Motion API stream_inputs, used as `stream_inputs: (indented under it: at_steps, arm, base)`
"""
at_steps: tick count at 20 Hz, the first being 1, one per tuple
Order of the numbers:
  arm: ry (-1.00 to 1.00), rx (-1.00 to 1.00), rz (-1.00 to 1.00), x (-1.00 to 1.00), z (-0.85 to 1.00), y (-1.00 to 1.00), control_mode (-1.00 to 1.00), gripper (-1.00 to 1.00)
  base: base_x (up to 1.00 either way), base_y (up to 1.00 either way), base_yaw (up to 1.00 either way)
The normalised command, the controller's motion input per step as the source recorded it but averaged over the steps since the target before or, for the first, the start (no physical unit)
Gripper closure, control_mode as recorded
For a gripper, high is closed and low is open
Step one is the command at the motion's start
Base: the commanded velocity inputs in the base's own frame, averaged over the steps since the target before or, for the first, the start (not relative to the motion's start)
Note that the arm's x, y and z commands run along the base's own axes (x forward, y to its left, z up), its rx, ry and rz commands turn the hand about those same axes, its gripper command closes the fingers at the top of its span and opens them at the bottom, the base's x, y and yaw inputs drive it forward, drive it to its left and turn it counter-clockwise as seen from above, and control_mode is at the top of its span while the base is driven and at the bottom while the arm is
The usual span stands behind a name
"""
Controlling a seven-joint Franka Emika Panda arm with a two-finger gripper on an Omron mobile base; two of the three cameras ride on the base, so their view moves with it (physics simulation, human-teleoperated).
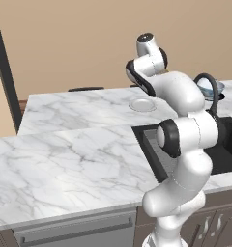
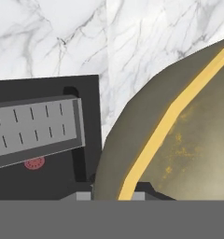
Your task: Move the bowls from the cabinet to the plates on the dining table.
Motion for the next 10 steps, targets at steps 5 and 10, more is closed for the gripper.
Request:
stream_inputs:
  at_steps: [5, 10]
  arm:
    - [0.08, 0.0, -0.02, 0.46, -0.08, 0.0, -1.0, 1.0]
    - [0.06, 0.0, -0.02, 0.39, -0.01, 0.0, -1.0, 1.0]
  base:
    - [0.0, 0.0, 0.0]
    - [0.0, 0.0, 0.0]
